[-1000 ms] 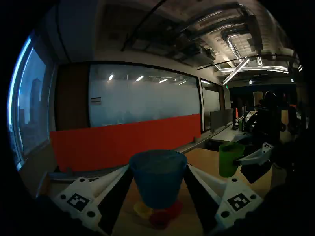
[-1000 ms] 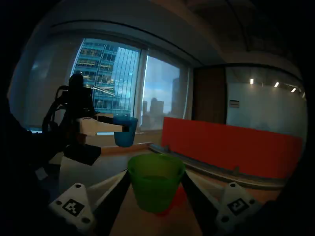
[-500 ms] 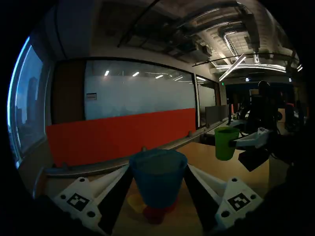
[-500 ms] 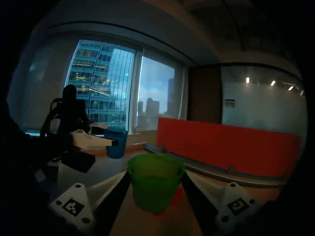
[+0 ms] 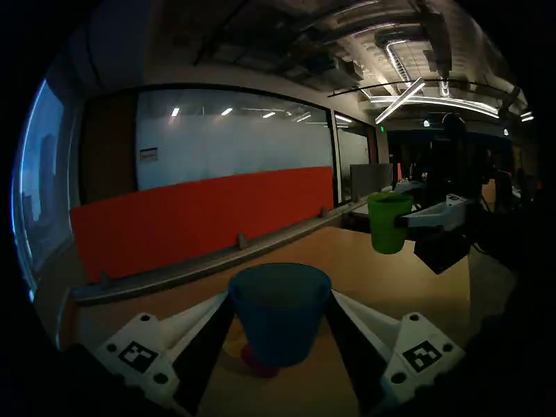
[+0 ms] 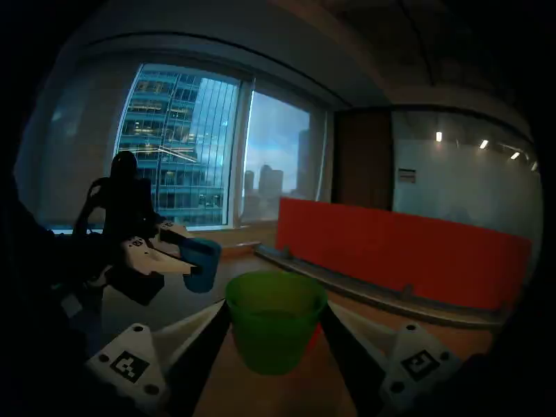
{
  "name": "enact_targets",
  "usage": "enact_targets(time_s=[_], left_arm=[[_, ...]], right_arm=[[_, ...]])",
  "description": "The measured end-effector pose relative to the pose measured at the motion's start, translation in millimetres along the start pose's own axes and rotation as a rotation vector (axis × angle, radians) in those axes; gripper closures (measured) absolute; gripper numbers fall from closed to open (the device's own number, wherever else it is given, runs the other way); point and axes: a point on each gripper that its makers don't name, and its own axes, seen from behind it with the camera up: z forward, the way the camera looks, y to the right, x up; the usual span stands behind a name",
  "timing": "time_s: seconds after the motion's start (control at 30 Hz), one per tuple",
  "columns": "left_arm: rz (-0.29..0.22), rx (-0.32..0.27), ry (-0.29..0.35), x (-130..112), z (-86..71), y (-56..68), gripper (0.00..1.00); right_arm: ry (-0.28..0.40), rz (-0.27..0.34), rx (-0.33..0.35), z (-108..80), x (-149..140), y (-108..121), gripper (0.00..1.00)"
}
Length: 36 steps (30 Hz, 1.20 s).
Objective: Pour water
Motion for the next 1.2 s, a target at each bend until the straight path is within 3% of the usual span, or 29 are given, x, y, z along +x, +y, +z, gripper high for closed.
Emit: enact_targets(time_s=[0.3, 1.0, 1.2], left_arm=[[0.022, -0.050, -0.080, -31.0, 8.0, 15.5, 0.14], [0.116, -0.122, -0.280, -99.5, 20.1, 37.8, 0.14], [0.122, -0.145, -0.316, -115.6, 22.7, 43.8, 0.14]], right_arm=[[-0.040, 0.001, 0.014, -1.7, -15.7, 2.3, 0.10], [-0.180, -0.005, 0.085, 1.8, -71.1, -3.9, 0.11], [-0.211, -0.005, 0.097, 4.7, -83.5, -3.9, 0.10]])
